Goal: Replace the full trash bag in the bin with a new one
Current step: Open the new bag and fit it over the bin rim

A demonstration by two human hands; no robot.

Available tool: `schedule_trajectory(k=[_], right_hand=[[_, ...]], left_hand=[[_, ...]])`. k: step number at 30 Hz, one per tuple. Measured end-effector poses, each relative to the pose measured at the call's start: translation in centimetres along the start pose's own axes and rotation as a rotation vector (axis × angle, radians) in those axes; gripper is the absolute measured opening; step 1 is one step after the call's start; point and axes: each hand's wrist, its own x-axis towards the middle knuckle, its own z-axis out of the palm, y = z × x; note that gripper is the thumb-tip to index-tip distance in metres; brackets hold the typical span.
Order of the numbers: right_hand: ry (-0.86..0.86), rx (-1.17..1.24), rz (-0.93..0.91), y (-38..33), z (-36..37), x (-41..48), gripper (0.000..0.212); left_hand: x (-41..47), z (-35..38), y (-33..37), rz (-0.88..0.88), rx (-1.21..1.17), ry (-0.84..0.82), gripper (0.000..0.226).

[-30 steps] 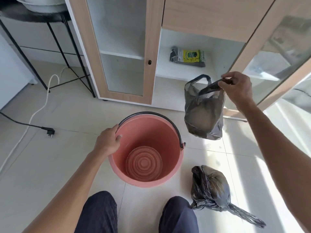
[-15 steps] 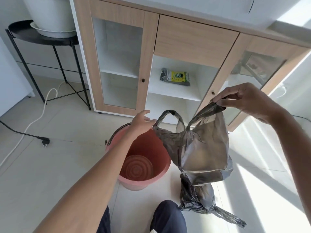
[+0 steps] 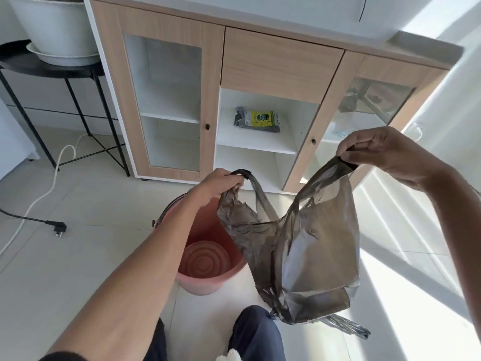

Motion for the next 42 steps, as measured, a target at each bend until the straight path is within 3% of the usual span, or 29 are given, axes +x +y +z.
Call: schedule_trajectory(k=[5, 8, 11, 15, 19, 25, 32, 37, 42], right_hand=[[0.223, 0.213, -0.046, -0.7, 0.8, 0.6, 0.015], [0.308, 0.265, -0.069, -1.9, 1.7, 1.5, 0.016], [0.271, 0.237, -0.096, -3.1, 2.3, 2.5, 0.020], [0.154, 0.106, -0.108, -3.6, 3.5, 3.7, 0.019], [0.037, -0.083, -0.039, -3.4, 5.3, 4.8, 0.026], [-0.091, -0.330, 0.004, -2.8, 8.3, 6.0, 0.031], [-0.172, -0.592, 0.075, -1.3, 11.5, 7.4, 0.024], [-0.291, -0.827, 0.223, 0.1, 13.7, 8.0, 0.014], [-0.266, -0.926, 0.271, 2.1, 16.6, 8.4, 0.010]], left_hand=[[-3.6, -6.8, 4.3, 0.053, -0.145, -0.140, 0.031], [-6.1, -10.2, 6.4, 0.160, -0.264, -0.094, 0.032], [-8.2, -12.9, 7.1, 0.241, -0.371, 0.043, 0.009], [-9.8, -15.9, 5.9, 0.235, -0.434, 0.250, 0.016], [-11.2, -17.8, 3.8, 0.221, -0.477, 0.332, 0.025], [-12.5, -18.6, 0.8, 0.176, -0.204, 0.285, 0.027], [-13.0, -17.4, -1.2, 0.082, 0.283, 0.261, 0.028], [-12.3, -17.0, -2.8, -0.012, 0.419, 0.251, 0.032], [-11.6, -16.2, -3.8, -0.025, 0.420, 0.321, 0.040]])
